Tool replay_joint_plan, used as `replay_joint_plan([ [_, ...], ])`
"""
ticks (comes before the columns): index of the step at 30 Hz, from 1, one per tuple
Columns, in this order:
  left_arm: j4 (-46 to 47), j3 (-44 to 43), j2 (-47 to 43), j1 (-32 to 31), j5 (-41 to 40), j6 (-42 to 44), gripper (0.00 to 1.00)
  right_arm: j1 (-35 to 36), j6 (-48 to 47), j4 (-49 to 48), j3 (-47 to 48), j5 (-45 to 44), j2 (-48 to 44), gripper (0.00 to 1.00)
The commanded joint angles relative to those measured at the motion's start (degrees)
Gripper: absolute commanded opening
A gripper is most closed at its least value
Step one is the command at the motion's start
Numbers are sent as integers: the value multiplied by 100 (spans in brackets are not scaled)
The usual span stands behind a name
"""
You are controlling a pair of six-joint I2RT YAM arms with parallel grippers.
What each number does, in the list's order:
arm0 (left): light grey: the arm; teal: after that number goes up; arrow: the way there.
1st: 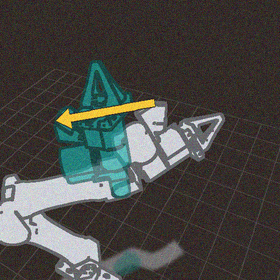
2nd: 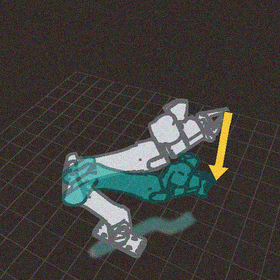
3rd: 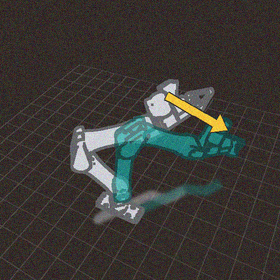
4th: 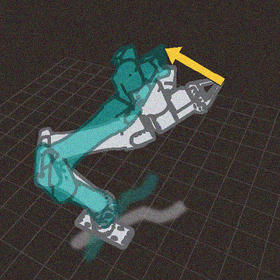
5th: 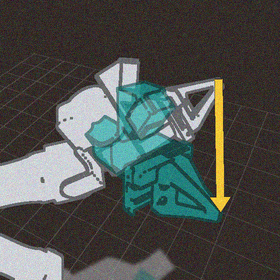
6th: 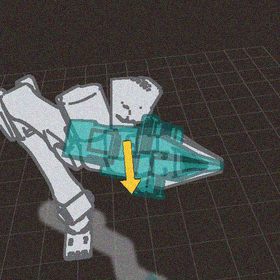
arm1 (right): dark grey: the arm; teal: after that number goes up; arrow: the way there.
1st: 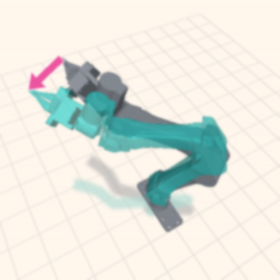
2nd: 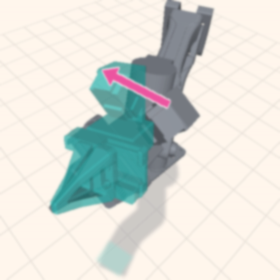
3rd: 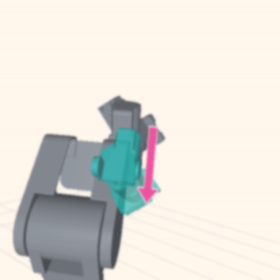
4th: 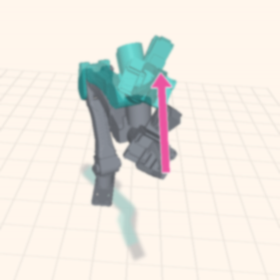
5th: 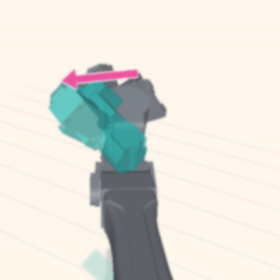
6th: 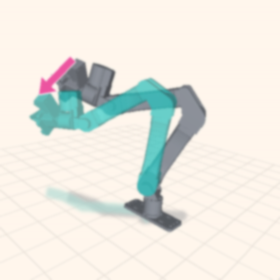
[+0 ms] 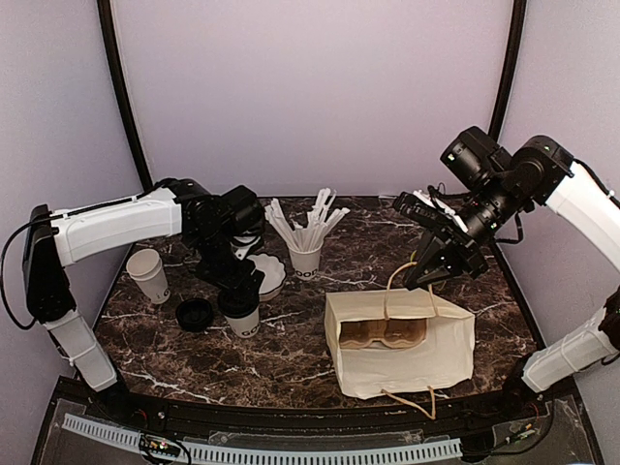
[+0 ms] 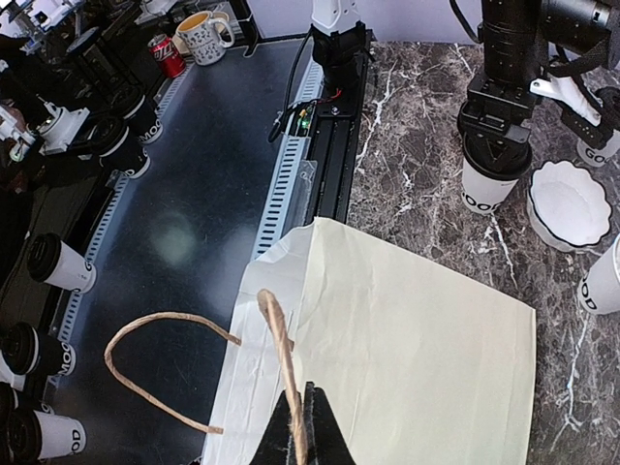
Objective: Pack the takeout coffee
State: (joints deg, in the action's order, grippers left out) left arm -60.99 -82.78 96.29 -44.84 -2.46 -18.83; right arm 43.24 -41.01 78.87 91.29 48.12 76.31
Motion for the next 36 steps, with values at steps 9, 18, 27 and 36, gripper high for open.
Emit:
replay_joint_plan([
  [9, -323, -38, 134, 29, 61, 20, 78, 53, 124, -230, 91, -7, 39, 0],
  [18, -848, -631, -428, 28, -7, -92, 67, 52, 521, -561, 216, -71, 212, 0],
  [27, -891, -1842, -1405, -957, 93, 370, 64, 49, 537, -417, 468, -52, 457, 0],
  [36, -569, -2738, -1484, -2727, -15, 726, 61, 37, 633, -451, 436, -431, 348, 0],
])
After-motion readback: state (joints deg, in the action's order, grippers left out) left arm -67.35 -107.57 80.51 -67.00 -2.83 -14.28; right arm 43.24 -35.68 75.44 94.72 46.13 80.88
